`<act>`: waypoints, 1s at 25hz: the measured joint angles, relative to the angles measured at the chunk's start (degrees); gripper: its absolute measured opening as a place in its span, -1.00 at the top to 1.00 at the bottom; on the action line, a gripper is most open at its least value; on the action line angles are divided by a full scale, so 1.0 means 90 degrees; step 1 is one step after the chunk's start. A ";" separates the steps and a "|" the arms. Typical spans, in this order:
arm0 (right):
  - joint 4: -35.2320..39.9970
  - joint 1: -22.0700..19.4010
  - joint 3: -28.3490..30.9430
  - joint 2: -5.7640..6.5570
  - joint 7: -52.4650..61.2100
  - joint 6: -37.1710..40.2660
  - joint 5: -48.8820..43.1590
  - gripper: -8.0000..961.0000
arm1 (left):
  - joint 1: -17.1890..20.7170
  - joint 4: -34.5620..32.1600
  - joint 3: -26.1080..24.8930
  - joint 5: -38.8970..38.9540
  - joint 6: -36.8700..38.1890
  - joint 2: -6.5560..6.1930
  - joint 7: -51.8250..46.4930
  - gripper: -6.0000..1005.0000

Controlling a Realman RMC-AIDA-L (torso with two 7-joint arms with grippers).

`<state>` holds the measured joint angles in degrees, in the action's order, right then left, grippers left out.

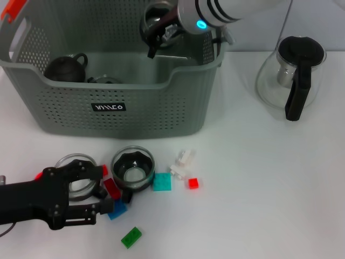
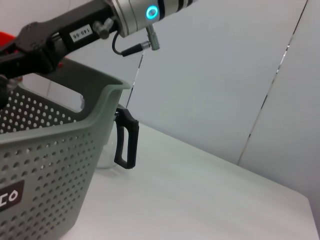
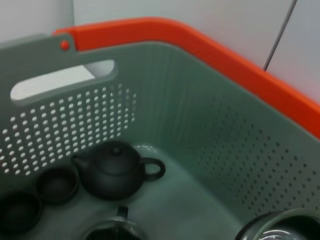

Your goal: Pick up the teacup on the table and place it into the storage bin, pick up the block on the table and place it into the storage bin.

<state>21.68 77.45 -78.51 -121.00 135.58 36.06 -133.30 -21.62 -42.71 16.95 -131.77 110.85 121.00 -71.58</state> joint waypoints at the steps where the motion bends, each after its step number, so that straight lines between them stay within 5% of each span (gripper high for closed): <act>1: -0.0013 -0.0006 -0.0051 0.0000 0.0000 0.0006 0.0030 0.76 | 0.0000 0.0000 0.0000 0.0000 0.0000 0.0000 0.0000 -0.68; 25: -0.0118 -0.0009 -0.0255 0.0028 0.0130 0.0395 0.0004 0.55 | 0.0010 0.0000 -0.0028 0.0023 0.0015 0.0003 -0.0013 -0.68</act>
<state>20.61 77.37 -80.81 -120.75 136.75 39.61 -133.27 -21.52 -42.71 16.70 -131.57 110.99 121.03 -71.70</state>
